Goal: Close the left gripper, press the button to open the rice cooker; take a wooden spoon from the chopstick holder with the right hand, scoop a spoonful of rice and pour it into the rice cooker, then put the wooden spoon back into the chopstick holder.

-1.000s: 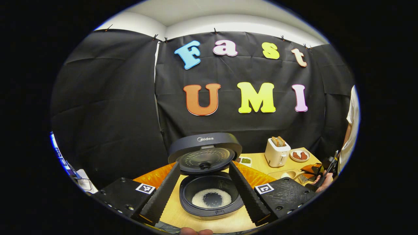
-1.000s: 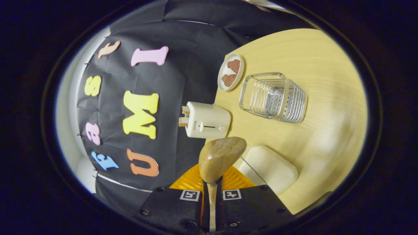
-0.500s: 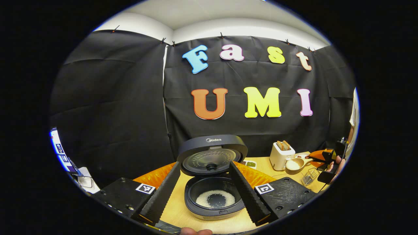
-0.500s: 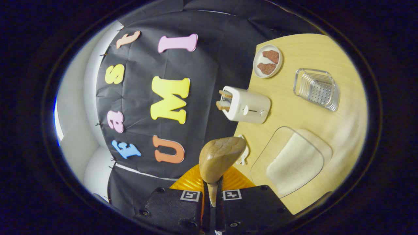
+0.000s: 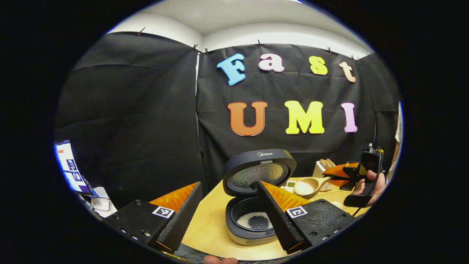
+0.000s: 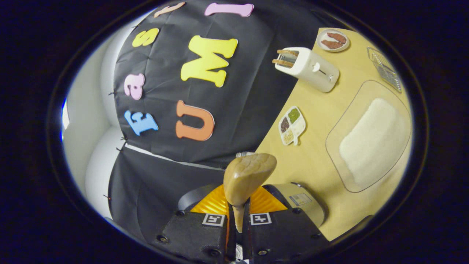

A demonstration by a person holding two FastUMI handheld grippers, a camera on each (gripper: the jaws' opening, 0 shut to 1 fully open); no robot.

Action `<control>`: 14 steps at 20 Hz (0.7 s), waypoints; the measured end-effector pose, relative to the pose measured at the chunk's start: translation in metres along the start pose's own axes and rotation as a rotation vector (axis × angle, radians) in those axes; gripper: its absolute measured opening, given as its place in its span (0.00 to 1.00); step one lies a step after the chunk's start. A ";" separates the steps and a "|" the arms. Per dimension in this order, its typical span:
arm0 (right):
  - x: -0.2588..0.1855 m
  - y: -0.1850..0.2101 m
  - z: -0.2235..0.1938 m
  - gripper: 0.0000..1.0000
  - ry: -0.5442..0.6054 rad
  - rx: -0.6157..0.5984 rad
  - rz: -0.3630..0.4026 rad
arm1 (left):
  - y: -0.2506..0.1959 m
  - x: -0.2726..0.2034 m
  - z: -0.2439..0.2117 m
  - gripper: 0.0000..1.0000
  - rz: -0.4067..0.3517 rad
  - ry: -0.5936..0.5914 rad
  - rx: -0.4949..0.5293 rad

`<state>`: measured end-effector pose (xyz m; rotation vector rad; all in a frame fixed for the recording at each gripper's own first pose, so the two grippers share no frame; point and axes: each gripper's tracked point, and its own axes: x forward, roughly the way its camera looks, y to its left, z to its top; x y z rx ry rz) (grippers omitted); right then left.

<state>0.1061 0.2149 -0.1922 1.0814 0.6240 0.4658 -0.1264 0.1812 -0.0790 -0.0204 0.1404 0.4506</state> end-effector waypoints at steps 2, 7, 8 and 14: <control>0.018 0.001 -0.023 0.12 0.027 -0.063 -0.035 | 0.008 -0.003 -0.002 0.95 -0.005 -0.001 -0.009; 0.047 -0.002 -0.068 0.12 0.048 -0.337 -0.159 | 0.034 -0.006 -0.013 0.96 0.001 0.010 -0.016; 0.049 -0.004 -0.075 0.12 0.057 -0.386 -0.184 | 0.038 -0.006 -0.016 0.95 0.001 0.014 -0.025; 0.059 0.002 -0.099 0.12 0.047 -0.717 -0.254 | 0.056 -0.011 -0.026 0.96 0.008 0.022 -0.063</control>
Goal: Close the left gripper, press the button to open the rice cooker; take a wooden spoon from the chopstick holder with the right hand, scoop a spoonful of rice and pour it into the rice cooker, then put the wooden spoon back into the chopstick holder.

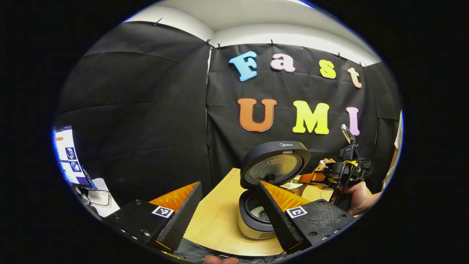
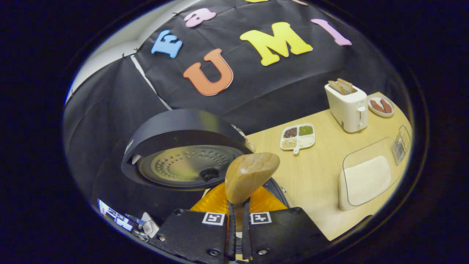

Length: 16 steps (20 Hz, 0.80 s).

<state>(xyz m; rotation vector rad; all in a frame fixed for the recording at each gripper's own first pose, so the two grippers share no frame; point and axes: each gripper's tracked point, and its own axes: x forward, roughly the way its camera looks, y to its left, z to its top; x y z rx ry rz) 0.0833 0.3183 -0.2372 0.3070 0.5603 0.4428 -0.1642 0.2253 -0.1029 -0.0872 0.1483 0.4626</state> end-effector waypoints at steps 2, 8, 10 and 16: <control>0.000 0.004 -0.001 0.12 -0.011 -0.103 -0.027 | 0.004 -0.001 -0.005 0.95 -0.002 0.007 -0.006; -0.007 0.025 -0.008 0.12 -0.080 -0.403 -0.056 | 0.003 -0.009 -0.013 0.95 -0.021 0.022 -0.020; -0.011 0.030 -0.006 0.12 -0.110 -0.488 -0.066 | 0.004 -0.011 -0.013 0.95 -0.021 0.023 -0.019; -0.023 0.057 -0.002 0.12 -0.223 -0.778 -0.089 | 0.007 -0.014 -0.010 0.95 -0.019 0.016 -0.027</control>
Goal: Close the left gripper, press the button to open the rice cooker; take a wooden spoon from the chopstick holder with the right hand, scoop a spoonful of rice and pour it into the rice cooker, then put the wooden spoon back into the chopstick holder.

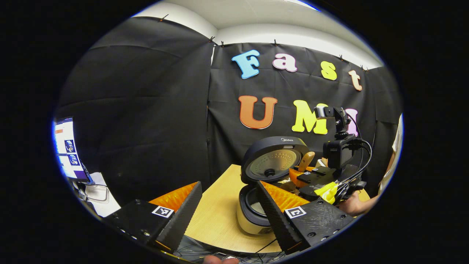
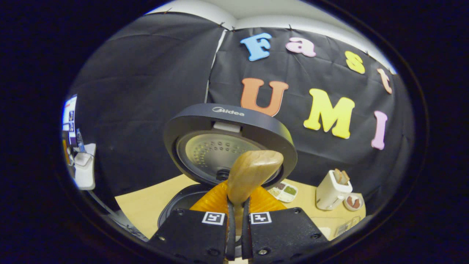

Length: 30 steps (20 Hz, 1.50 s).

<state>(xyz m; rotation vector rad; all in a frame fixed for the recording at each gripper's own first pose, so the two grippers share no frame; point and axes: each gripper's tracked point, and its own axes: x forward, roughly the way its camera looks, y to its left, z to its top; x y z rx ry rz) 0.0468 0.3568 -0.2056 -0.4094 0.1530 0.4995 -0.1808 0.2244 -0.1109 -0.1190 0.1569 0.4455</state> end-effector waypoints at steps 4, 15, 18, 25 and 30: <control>-0.004 0.004 0.000 0.12 -0.018 0.001 0.020 | -0.004 -0.001 0.003 0.95 -0.011 -0.003 -0.001; -0.029 -0.025 0.032 0.12 -0.046 0.285 0.075 | -0.026 0.009 0.014 0.95 -0.046 -0.020 0.001; -0.044 -0.048 0.042 0.12 -0.053 0.391 0.089 | -0.041 0.015 0.018 0.94 -0.062 -0.018 0.002; -0.084 -0.160 0.053 0.12 -0.095 0.555 -0.008 | -0.100 0.034 0.038 0.95 -0.115 -0.040 0.025; -0.118 -0.270 0.018 0.12 -0.094 0.601 -0.154 | -0.136 0.048 0.056 0.94 -0.108 -0.086 0.028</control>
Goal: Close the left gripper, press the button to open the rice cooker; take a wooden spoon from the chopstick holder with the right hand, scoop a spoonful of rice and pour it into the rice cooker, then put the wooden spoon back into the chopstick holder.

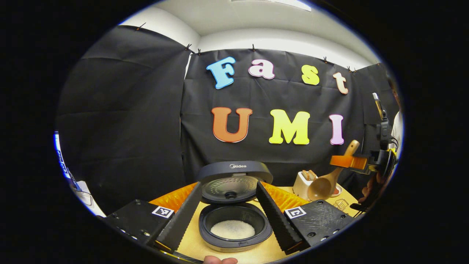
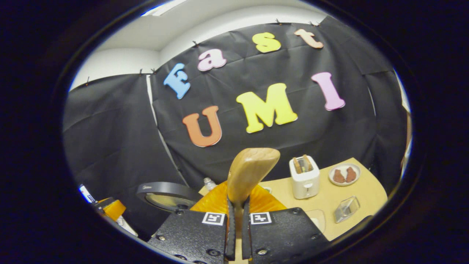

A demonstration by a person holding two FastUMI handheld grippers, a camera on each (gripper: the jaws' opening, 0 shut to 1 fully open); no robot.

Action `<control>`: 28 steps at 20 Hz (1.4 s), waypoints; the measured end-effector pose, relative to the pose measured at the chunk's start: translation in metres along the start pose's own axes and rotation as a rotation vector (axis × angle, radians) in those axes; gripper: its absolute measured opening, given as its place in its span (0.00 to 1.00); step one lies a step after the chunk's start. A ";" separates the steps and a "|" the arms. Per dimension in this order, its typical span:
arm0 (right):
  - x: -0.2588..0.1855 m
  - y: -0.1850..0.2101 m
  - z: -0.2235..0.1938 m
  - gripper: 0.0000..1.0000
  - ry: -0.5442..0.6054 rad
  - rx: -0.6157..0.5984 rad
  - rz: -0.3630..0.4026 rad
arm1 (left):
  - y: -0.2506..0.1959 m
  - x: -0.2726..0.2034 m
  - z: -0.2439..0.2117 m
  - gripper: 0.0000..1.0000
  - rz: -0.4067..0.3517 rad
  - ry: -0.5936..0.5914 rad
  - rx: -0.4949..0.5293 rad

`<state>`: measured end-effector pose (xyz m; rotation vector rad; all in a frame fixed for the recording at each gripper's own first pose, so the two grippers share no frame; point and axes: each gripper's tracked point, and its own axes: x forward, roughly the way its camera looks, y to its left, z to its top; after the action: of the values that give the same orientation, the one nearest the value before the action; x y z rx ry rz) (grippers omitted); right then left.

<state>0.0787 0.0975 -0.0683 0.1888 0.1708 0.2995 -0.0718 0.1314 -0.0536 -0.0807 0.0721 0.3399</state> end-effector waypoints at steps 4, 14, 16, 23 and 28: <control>-0.013 -0.109 0.006 0.12 0.005 0.018 -0.139 | -0.024 0.017 0.010 0.95 0.017 -0.019 0.002; 0.002 -0.306 -0.027 0.12 0.049 0.078 -0.361 | -0.057 0.034 0.012 0.94 0.091 0.008 0.030; 0.012 -0.327 -0.038 0.12 0.056 0.077 -0.378 | -0.062 0.035 0.012 0.94 0.096 0.012 0.039; 0.043 -0.360 -0.089 0.12 0.101 0.069 -0.360 | -0.072 0.040 0.009 0.94 0.114 0.035 0.058; 0.055 -0.364 -0.111 0.14 0.115 0.089 -0.345 | -0.075 0.042 0.008 0.95 0.125 0.042 0.073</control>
<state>0.2094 -0.2097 -0.2600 0.2269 0.3266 -0.0407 -0.0070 0.0752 -0.0442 -0.0108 0.1319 0.4606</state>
